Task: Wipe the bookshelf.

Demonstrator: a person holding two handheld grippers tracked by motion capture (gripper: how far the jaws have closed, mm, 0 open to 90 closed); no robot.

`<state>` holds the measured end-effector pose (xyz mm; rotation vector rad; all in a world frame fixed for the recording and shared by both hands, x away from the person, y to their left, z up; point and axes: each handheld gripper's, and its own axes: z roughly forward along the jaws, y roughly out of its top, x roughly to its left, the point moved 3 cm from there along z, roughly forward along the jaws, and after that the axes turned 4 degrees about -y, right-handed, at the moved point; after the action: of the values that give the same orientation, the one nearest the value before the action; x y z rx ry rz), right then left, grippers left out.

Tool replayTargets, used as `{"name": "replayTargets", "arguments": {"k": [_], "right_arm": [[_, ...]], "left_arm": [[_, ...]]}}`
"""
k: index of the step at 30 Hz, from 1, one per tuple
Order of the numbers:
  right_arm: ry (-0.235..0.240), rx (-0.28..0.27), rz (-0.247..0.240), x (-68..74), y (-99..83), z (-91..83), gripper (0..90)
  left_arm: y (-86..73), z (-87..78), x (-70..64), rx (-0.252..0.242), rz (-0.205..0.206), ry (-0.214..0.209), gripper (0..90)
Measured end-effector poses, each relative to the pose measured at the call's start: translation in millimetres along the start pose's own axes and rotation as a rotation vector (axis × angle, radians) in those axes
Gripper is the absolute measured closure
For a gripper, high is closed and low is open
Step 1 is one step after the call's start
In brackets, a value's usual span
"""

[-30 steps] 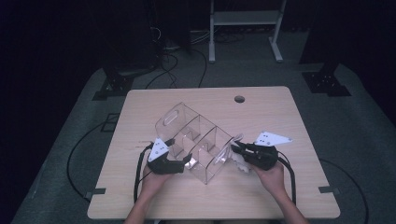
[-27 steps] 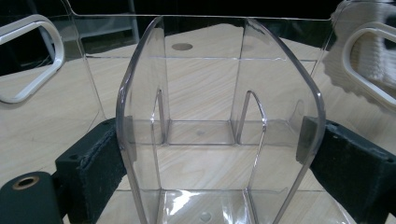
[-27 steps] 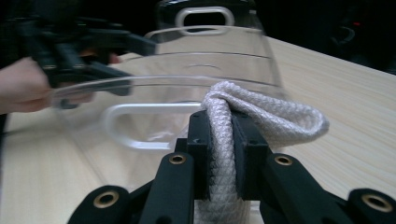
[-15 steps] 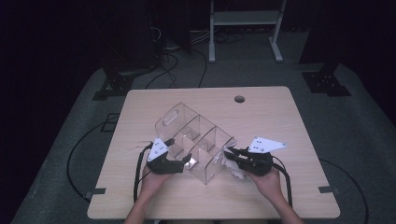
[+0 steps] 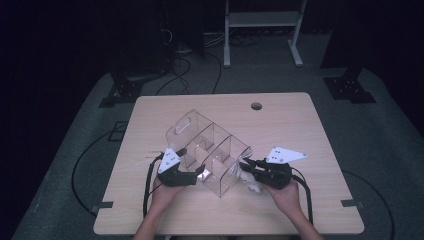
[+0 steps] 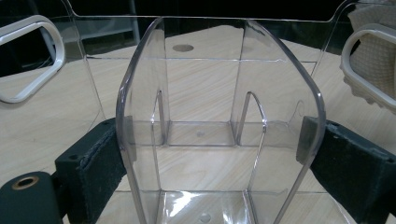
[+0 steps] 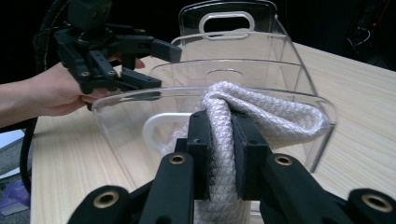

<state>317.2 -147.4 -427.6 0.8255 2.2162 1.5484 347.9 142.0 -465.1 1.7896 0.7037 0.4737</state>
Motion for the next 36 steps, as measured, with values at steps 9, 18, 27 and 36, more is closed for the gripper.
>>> {"name": "replayTargets", "arguments": {"k": [9,18,27,36], "right_arm": [[0.018,0.004,-0.011,8.8,1.4,1.3,78.4],[0.039,0.012,-0.052,19.9,2.3,5.5,78.4],[0.097,0.024,-0.095,38.6,0.8,11.8,78.3],[0.126,0.028,-0.114,48.3,-4.7,17.0,78.3]], "left_arm": [[0.0,0.4,0.1,-0.002,-0.001,0.008,8.3],[-0.8,0.6,1.7,-0.01,-0.007,0.015,8.3],[-1.0,0.8,2.2,-0.011,-0.014,0.026,8.2],[-1.2,1.5,2.7,-0.016,-0.014,0.033,8.2]]}}
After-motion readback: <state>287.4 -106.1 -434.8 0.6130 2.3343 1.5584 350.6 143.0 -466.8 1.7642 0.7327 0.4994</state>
